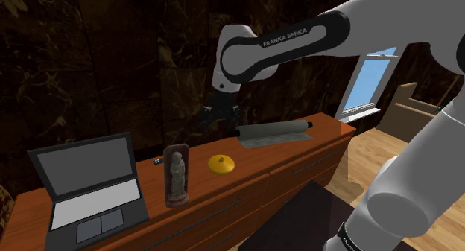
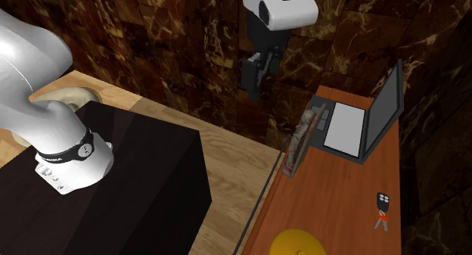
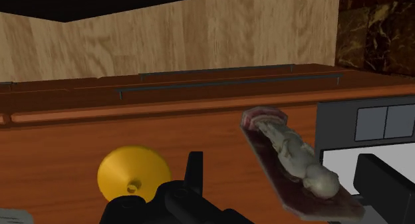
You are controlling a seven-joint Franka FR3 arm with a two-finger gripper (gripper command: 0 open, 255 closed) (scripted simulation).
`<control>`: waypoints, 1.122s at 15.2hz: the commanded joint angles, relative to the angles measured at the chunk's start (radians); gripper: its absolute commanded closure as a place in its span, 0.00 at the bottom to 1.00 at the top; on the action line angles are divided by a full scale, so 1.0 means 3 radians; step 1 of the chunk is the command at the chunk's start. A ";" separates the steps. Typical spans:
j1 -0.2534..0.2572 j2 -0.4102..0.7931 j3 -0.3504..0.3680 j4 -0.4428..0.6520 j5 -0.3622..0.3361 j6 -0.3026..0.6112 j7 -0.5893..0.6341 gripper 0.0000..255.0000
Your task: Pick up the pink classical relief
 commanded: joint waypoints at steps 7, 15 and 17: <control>0.0143 0.1113 0.0150 0.0737 -0.0324 0.0237 0.0786 0.00; 0.0370 0.1967 0.0077 0.1417 -0.0545 0.0308 0.1240 0.00; 0.0376 0.2013 0.0069 0.1391 -0.0558 0.0379 0.1240 0.00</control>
